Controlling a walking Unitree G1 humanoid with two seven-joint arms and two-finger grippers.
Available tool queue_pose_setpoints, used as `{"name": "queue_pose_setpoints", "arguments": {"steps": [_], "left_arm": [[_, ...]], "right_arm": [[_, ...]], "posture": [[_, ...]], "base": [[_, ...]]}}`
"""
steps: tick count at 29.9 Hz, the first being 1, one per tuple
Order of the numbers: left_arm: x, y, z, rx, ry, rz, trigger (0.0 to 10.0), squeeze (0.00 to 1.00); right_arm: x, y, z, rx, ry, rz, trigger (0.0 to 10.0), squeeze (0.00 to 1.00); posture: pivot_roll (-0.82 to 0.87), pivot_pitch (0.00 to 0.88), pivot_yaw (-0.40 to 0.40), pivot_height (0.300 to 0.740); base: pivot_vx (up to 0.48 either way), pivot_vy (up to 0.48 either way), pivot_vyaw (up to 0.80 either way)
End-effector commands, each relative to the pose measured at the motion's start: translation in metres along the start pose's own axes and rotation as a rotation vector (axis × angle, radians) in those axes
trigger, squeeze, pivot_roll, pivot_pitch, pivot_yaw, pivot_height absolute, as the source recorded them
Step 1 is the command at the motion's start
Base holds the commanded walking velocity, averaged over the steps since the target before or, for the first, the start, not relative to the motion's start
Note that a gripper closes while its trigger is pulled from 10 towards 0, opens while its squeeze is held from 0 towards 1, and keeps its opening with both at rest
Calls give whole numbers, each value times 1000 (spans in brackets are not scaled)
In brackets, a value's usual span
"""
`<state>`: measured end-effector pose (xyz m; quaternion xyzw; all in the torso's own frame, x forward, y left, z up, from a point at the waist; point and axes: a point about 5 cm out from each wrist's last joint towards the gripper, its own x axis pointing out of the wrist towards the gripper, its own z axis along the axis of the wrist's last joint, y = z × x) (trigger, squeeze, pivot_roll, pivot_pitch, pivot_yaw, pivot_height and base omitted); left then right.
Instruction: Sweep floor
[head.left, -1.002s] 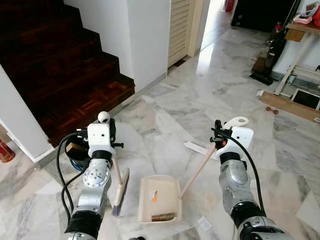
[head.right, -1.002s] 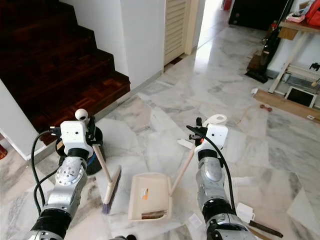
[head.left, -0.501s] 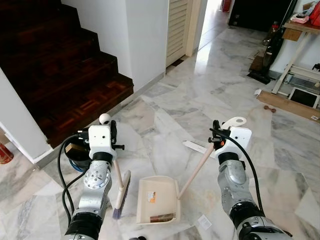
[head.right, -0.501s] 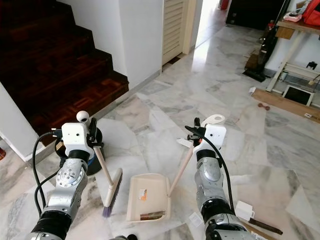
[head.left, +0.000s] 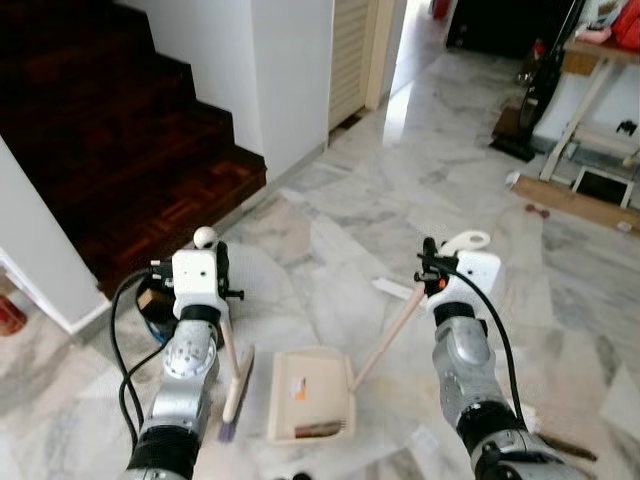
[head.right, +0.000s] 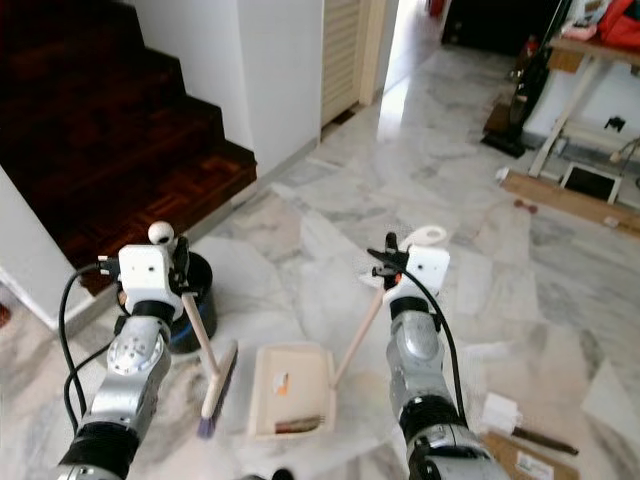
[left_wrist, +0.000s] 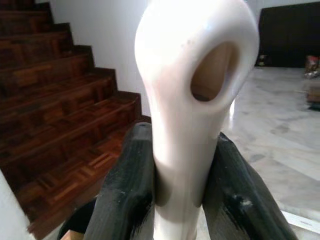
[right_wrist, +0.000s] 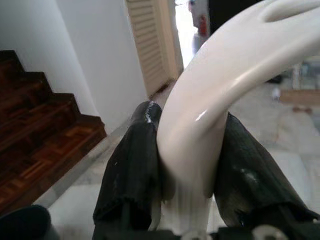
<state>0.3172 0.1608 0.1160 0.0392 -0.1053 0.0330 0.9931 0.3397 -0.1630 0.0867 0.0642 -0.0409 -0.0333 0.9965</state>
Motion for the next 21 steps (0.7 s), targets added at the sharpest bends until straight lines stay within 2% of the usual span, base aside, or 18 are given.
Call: {"name": "queue_pose_setpoints", "arguments": {"steps": [1, 21], "left_arm": [[8, -1, 15, -6, -58, -6, 10000, 0], [9, -3, 16, -7, -52, -17, 10000, 0]], "right_arm": [[6, -1, 11, 2, -47, -6, 10000, 0], [5, 0, 10, 6, -45, -10, 10000, 0]], "posture": [[82, 0, 8, 740], [83, 0, 14, 740]], "base": [[0, 416, 0], [0, 411, 0]]}}
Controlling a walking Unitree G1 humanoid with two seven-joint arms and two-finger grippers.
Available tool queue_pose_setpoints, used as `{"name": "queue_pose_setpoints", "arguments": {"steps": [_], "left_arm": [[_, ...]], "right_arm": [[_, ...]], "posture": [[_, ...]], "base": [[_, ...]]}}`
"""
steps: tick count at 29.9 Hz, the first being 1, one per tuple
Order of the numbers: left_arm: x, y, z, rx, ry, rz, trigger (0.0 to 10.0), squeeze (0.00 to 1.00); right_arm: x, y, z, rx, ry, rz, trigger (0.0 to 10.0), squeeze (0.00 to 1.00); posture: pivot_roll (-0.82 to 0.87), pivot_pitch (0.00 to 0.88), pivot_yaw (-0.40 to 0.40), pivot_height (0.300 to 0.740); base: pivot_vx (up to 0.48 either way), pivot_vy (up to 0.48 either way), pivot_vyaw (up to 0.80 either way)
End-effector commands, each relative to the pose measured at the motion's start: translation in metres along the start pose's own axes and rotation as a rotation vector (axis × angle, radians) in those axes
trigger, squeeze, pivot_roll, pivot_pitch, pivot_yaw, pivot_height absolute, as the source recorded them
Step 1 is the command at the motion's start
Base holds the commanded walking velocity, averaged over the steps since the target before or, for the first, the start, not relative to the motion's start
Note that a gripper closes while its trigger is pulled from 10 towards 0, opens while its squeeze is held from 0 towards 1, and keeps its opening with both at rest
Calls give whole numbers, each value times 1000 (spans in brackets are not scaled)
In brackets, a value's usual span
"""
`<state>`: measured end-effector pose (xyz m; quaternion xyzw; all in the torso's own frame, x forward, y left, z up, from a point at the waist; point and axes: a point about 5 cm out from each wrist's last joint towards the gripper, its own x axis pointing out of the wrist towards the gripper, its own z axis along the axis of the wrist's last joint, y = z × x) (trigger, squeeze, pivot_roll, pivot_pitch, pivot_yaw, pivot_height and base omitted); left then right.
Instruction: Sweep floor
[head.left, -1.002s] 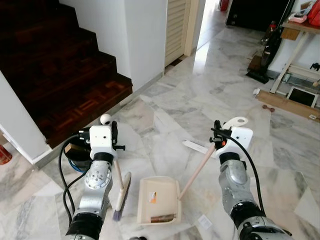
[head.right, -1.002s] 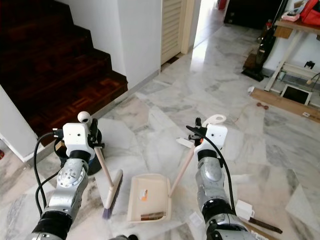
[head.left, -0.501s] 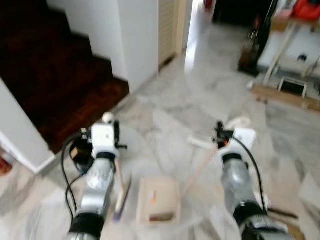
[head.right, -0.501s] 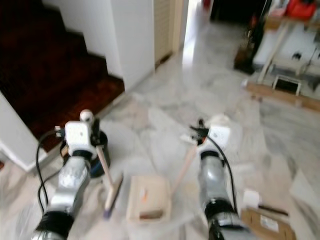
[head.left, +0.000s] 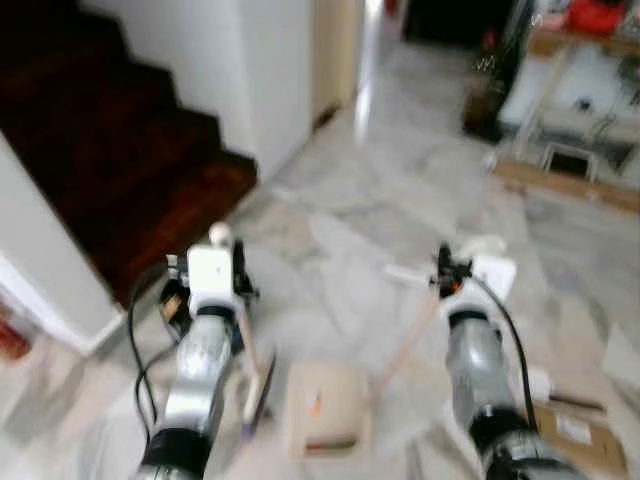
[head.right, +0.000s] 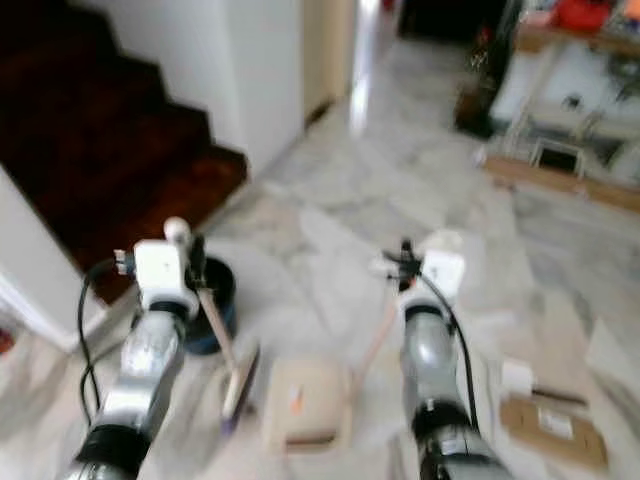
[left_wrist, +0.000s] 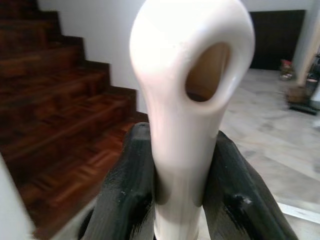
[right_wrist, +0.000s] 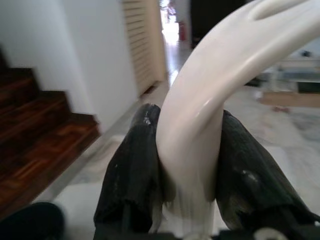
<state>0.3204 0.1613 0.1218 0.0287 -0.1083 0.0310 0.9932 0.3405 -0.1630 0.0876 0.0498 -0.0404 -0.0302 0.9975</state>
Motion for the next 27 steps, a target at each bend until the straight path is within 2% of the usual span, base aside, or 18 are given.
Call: {"name": "queue_pose_setpoints", "arguments": {"steps": [1, 9, 27], "left_arm": [[4, -4, 11, 14, -46, -17, 10000, 0], [4, -4, 10, 17, -45, -25, 10000, 0], [3, -6, 11, 18, -49, -45, 10000, 0]], "right_arm": [[5, -1, 10, 36, -46, -19, 10000, 0], [4, 0, 9, 37, -45, -19, 10000, 0], [4, 1, 8, 43, -45, -21, 10000, 0]], "posture": [[83, 0, 14, 740], [85, 0, 20, 740], [89, 0, 22, 740]], "base": [[0, 401, 0], [0, 367, 0], [0, 0, 0]]}}
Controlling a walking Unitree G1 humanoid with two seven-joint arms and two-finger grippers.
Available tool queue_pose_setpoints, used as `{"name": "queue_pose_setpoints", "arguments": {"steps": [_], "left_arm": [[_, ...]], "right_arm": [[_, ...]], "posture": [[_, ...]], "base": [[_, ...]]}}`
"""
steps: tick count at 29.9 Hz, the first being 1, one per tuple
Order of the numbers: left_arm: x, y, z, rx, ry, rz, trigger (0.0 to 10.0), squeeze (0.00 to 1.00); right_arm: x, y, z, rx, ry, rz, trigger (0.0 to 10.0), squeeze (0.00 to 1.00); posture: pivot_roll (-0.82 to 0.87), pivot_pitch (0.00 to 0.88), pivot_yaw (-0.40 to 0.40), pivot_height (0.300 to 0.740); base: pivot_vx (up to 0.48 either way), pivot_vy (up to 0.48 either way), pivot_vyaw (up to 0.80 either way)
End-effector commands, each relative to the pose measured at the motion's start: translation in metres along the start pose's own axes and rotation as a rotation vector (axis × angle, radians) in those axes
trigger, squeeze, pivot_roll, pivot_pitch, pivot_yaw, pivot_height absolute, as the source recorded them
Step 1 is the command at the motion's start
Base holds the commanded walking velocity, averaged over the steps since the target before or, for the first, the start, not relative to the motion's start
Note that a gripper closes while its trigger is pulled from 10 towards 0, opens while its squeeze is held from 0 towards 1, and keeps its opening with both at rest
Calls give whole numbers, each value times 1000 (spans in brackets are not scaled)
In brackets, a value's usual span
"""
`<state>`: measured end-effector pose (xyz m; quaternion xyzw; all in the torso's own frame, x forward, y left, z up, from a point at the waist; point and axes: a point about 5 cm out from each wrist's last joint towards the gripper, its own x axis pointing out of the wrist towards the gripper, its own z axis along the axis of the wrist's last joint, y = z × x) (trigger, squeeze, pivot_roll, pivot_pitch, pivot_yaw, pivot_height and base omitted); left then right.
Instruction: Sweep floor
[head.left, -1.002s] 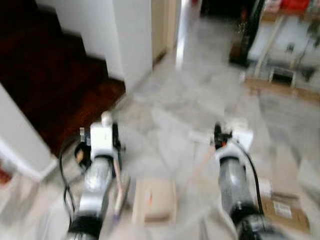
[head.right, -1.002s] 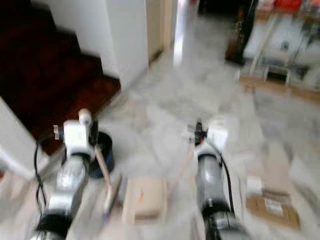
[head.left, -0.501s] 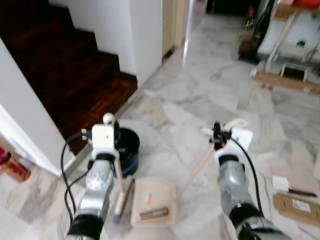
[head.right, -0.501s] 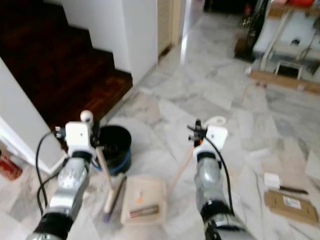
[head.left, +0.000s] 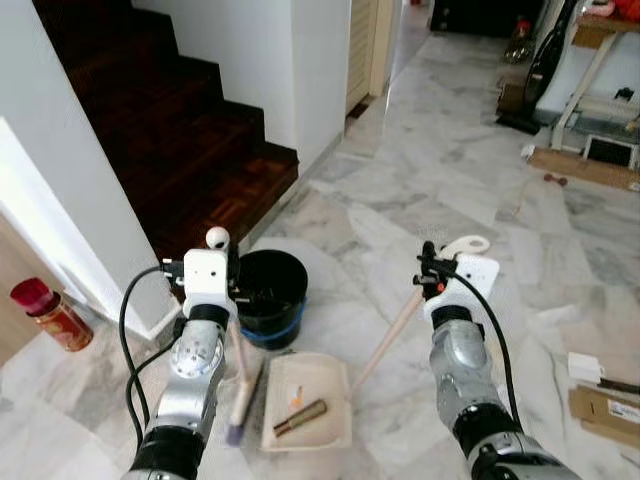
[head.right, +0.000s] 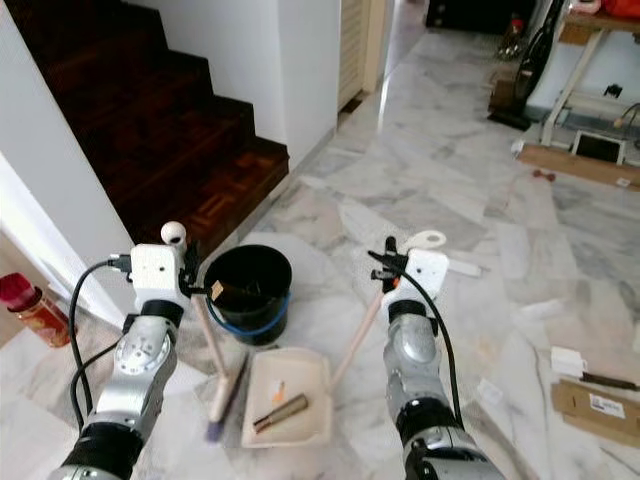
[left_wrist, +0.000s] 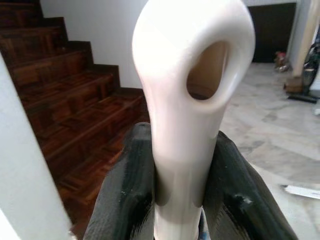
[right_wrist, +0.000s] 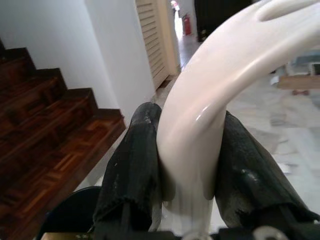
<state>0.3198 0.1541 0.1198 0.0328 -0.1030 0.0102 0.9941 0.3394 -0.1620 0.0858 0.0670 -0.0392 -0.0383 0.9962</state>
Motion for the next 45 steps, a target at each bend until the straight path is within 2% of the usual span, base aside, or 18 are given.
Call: {"name": "queue_pose_setpoints", "arguments": {"steps": [1, 23, 30, 45], "left_arm": [[4, 1, 12, 16, -57, -2, 10000, 0], [-2, 6, 5, 13, -27, 10, 10000, 0], [-3, 6, 5, 19, -26, 11, 10000, 0], [-2, 6, 6, 32, -34, 10, 10000, 0]], "right_arm": [[5, 1, 10, 11, -47, -3, 10000, 0], [4, 0, 10, 43, -50, -8, 10000, 0], [5, -1, 11, 43, -54, -3, 10000, 0], [5, -1, 10, 40, -45, -4, 10000, 0]], "posture": [[89, 0, 22, 740], [92, 0, 25, 740], [91, 0, 22, 740], [92, 0, 18, 740]], "base": [[0, 0, 0], [0, 0, 0], [0, 361, 0], [0, 0, 0]]}}
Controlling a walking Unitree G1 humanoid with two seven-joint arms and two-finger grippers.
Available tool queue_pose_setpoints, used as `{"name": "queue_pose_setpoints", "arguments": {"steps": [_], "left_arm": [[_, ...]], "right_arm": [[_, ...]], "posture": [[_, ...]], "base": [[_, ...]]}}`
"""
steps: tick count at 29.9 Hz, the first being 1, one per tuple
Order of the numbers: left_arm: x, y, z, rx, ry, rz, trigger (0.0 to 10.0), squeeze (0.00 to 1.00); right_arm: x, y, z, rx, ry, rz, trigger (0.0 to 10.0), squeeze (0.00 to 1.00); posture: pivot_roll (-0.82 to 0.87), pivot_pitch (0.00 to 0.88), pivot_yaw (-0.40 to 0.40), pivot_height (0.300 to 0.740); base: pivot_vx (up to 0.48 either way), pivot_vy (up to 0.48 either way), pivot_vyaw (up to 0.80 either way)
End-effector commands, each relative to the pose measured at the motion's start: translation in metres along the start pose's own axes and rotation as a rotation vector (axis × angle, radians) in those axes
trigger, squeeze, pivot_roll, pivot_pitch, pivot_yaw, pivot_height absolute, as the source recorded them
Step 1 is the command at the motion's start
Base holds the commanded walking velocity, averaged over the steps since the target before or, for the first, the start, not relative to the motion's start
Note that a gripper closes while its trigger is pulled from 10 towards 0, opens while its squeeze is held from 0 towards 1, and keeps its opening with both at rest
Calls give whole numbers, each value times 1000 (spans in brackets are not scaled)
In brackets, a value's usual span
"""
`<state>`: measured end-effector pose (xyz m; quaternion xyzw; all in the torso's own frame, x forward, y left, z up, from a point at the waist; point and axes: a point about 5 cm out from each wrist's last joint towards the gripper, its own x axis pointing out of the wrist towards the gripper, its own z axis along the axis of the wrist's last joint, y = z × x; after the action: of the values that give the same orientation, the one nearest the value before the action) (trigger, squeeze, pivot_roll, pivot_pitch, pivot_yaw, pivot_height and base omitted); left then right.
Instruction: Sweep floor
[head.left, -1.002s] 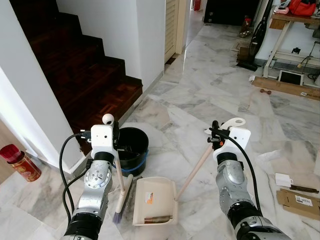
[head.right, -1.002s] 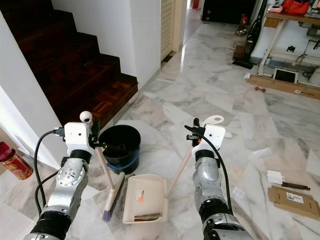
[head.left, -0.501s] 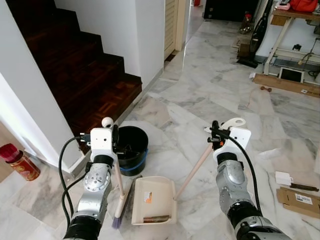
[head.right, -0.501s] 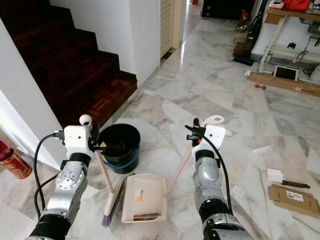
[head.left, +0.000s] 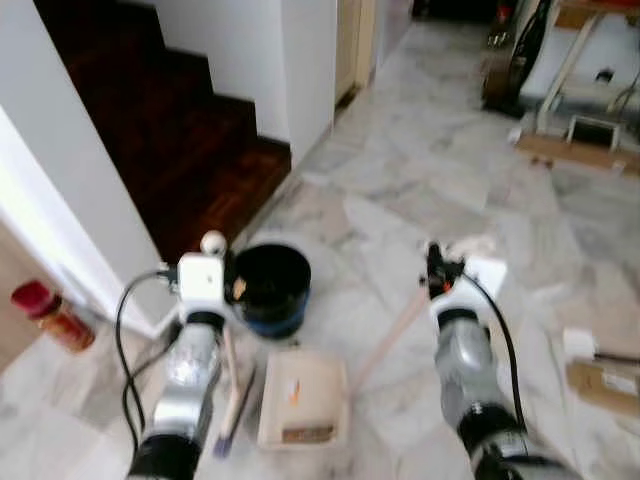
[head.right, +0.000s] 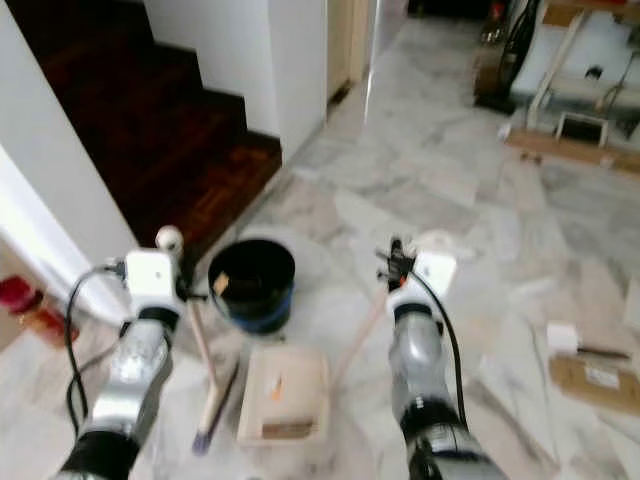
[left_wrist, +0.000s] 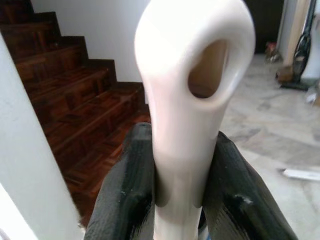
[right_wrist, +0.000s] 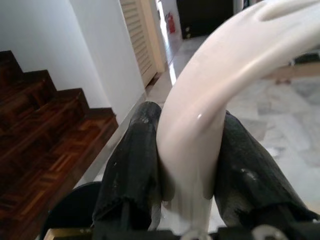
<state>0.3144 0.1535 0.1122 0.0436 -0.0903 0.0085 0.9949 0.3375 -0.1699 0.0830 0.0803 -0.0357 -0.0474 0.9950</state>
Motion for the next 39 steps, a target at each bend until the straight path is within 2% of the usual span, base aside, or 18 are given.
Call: {"name": "queue_pose_setpoints", "arguments": {"steps": [1, 39], "left_arm": [[4, 7, 13, 11, -60, 17, 10000, 0], [7, 7, 15, 10, -52, 6, 10000, 0]], "right_arm": [[7, 8, 12, 14, -52, 16, 10000, 0], [6, 9, 11, -9, -54, 16, 10000, 0]], "posture": [[92, 0, 19, 740], [91, 0, 28, 740]], "base": [[0, 0, 0], [0, 0, 11]]}}
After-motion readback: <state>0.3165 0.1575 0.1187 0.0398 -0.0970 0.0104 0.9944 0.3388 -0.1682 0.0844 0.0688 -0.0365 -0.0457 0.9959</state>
